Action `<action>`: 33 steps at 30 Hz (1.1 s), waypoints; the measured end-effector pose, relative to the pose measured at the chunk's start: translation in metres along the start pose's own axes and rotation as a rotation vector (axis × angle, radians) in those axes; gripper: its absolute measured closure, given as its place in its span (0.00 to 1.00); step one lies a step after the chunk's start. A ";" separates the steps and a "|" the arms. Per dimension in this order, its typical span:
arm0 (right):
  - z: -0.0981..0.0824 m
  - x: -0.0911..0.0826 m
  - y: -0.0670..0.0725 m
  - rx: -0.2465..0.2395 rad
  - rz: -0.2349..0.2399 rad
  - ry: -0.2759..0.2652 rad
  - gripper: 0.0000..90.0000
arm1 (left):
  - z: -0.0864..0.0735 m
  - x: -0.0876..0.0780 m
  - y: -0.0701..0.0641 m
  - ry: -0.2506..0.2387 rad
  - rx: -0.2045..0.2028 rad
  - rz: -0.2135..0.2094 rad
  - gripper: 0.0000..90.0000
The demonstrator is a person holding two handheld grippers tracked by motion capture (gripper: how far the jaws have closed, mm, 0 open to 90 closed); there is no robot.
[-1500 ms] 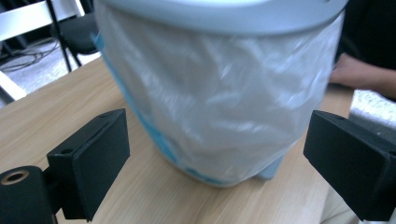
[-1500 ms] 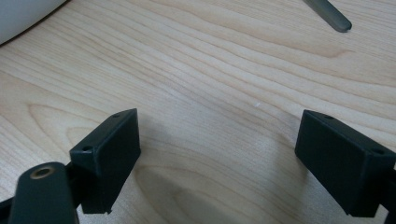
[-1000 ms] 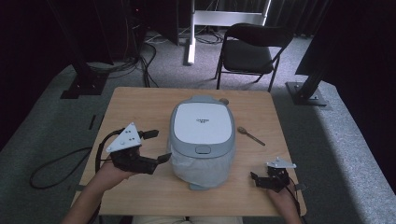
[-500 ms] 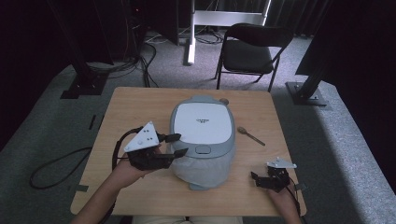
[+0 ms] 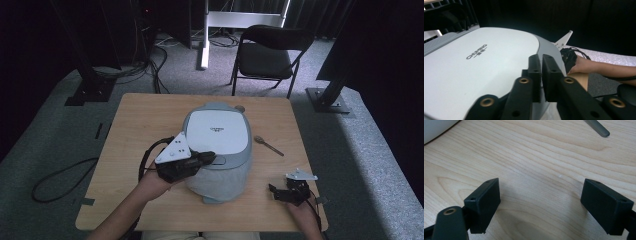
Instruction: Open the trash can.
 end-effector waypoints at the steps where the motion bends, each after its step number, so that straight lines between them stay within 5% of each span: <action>1: 0.000 0.000 0.000 0.000 0.000 0.000 0.17 | 0.001 0.001 0.000 -0.001 0.001 -0.006 0.98; 23: 0.000 0.000 0.000 0.000 0.000 0.000 0.17 | 0.001 0.016 0.000 0.048 -0.043 -0.034 1.00; 33: 0.000 0.000 0.000 0.001 -0.002 0.000 0.17 | 0.003 0.015 0.005 0.059 -0.091 -0.082 0.96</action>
Point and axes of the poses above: each handheld gripper's, and its own axes: x roughly forward along the jaws, z roughly out of its top, y roughly to its left, the point moved 2 cm from there along x, roughly forward along the jaws, and after that the axes turned 1 degree about -x, right-handed, at the moved point
